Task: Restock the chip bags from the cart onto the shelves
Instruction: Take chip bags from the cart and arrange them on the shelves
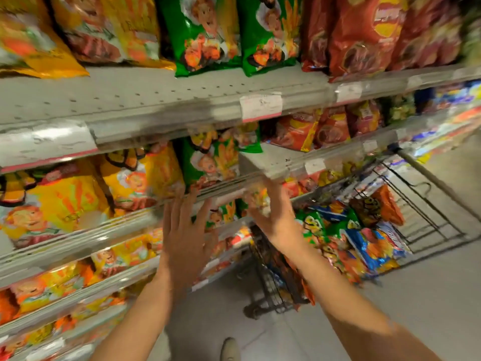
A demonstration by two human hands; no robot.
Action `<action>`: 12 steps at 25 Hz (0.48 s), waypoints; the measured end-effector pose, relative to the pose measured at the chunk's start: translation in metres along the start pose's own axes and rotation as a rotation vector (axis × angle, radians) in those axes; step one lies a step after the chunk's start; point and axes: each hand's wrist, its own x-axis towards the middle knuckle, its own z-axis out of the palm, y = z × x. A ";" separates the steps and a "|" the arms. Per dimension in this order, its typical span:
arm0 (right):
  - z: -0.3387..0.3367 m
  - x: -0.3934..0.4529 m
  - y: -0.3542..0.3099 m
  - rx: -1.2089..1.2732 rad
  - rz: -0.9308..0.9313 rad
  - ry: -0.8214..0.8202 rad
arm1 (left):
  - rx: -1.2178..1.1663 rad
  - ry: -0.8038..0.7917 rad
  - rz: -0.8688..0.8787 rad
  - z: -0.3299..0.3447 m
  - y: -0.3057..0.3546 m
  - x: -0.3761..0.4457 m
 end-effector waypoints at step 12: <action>-0.061 -0.168 0.162 0.051 0.816 0.042 | -0.217 -0.477 0.300 0.126 0.109 0.039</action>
